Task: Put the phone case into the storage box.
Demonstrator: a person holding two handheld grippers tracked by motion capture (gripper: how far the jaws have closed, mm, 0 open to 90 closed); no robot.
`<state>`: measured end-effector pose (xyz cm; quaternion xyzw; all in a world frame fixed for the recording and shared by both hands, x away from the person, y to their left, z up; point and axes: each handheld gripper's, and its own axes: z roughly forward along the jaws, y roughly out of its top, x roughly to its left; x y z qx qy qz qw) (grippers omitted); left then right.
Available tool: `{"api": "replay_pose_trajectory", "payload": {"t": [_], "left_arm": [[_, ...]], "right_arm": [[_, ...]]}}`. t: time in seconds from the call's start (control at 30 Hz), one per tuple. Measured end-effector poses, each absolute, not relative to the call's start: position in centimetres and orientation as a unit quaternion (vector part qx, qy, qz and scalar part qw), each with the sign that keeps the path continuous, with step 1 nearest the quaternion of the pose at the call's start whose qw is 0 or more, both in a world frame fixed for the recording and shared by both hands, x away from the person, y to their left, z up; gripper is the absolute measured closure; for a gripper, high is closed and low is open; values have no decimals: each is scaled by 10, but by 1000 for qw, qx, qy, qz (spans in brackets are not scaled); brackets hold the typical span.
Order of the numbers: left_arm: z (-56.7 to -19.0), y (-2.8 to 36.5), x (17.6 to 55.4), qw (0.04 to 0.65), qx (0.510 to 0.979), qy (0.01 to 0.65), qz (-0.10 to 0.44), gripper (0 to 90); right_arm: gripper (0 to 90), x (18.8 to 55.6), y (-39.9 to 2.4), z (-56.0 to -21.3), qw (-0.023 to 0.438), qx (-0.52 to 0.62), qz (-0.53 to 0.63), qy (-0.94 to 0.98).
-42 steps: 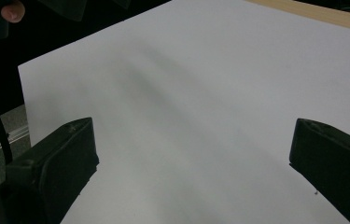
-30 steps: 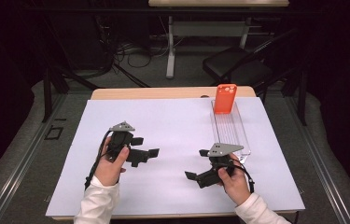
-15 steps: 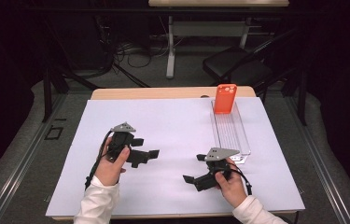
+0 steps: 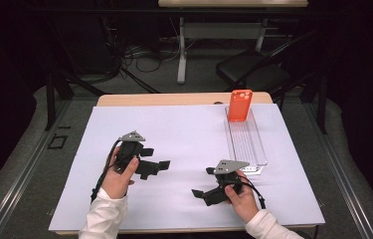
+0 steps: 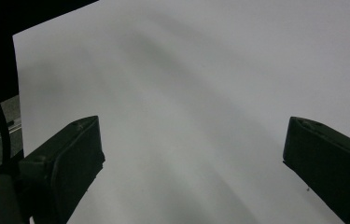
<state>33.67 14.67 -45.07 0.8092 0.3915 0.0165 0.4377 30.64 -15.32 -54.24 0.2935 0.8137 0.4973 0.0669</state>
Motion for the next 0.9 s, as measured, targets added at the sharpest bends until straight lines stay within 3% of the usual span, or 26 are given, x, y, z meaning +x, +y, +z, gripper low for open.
{"api": "replay_pose_trajectory", "payload": {"t": [0.9], "left_arm": [[-451, 148, 337, 436, 811, 391, 17, 159]], "right_arm": [[56, 306, -149, -550, 66, 293, 485, 821]]}}
